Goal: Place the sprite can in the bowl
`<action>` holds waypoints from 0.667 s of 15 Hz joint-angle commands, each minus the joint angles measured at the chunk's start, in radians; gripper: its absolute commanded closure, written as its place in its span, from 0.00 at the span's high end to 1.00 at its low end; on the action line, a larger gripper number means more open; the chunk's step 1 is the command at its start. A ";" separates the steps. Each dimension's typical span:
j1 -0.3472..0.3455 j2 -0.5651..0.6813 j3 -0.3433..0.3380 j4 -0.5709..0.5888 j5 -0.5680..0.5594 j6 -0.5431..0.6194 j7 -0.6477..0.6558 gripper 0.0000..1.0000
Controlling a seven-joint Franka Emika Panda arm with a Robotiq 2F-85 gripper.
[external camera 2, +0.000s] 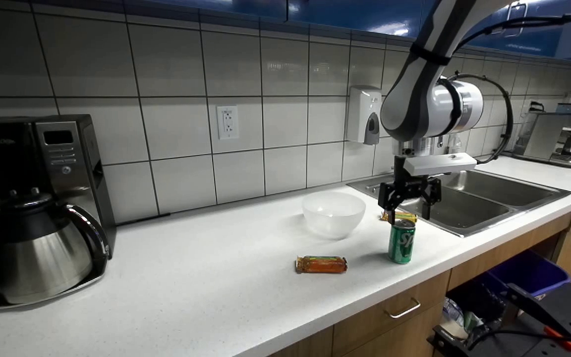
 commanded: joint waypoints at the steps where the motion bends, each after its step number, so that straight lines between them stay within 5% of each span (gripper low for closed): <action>1: 0.007 0.057 0.008 0.065 0.017 -0.016 0.027 1.00; 10: 0.019 0.146 0.027 0.142 0.047 -0.032 0.029 1.00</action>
